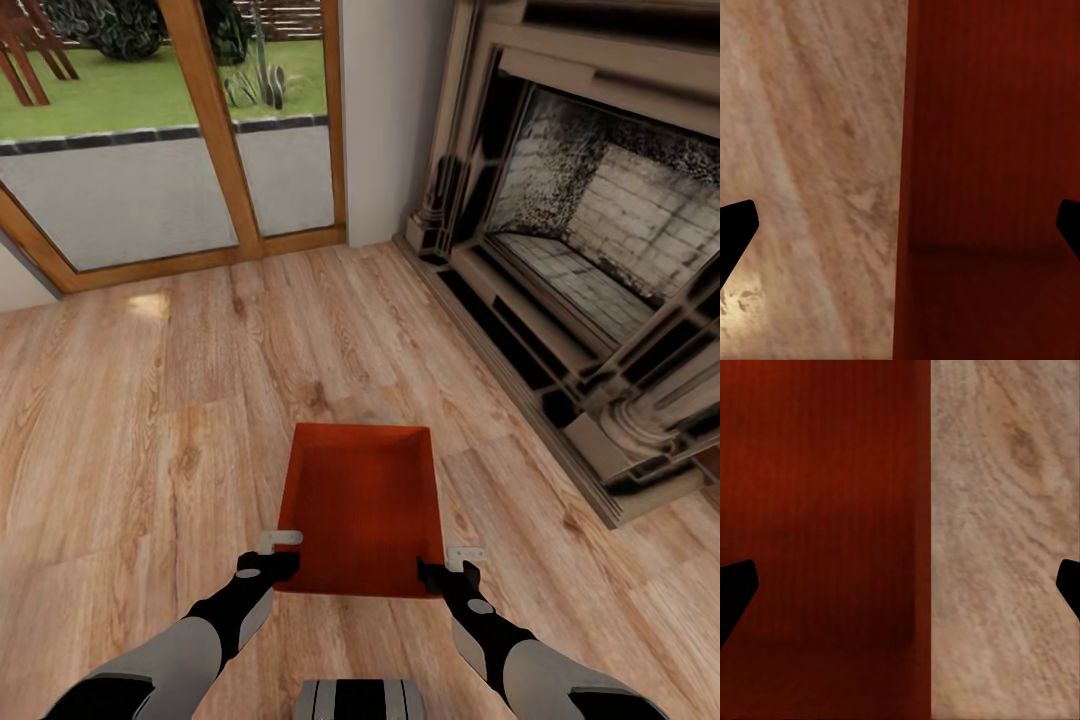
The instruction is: Move the two storage containers from the living room to the garage. In the garage, place one container on the floor and stack the other container on top of it (either order is fine).
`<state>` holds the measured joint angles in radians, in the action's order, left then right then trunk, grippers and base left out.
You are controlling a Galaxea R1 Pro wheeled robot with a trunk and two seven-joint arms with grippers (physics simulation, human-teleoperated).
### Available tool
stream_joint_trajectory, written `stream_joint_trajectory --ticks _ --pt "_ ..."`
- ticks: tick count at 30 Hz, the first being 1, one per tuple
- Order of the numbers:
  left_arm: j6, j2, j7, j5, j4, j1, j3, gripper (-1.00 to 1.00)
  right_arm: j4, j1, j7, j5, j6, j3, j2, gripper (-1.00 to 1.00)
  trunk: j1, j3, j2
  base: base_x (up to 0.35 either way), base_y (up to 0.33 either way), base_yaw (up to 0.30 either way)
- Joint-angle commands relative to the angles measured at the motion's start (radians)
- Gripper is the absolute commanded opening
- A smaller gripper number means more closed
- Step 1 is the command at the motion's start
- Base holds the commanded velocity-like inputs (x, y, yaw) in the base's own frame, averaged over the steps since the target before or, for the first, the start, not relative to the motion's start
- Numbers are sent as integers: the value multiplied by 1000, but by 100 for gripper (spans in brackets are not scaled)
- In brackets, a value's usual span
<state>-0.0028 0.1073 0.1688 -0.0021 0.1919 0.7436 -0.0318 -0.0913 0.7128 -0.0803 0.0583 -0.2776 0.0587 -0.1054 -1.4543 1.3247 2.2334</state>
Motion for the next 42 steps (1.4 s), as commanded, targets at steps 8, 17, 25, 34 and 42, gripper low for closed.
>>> stream_joint_trajectory --ticks 8,17,25,34,42 --pt "0 1 6 0 0 0 -4 100 1 1 -3 6 -3 6 0 100 -8 7 14 0 0 0" --pt "0 2 35 1 1 0 -4 100 1 1 -3 6 -3 6 0 100 -8 7 14 0 0 0" --pt "0 2 68 -1 -2 0 -5 100 1 1 -3 6 -3 6 0 100 -8 7 14 47 0 0" --pt "0 2 70 0 0 0 -5 100 1 1 -3 6 -3 6 0 100 -8 7 14 18 0 0" --pt "0 2 69 1 -3 0 -5 100 2 1 -3 6 -3 6 0 100 -8 7 14 0 0 0"
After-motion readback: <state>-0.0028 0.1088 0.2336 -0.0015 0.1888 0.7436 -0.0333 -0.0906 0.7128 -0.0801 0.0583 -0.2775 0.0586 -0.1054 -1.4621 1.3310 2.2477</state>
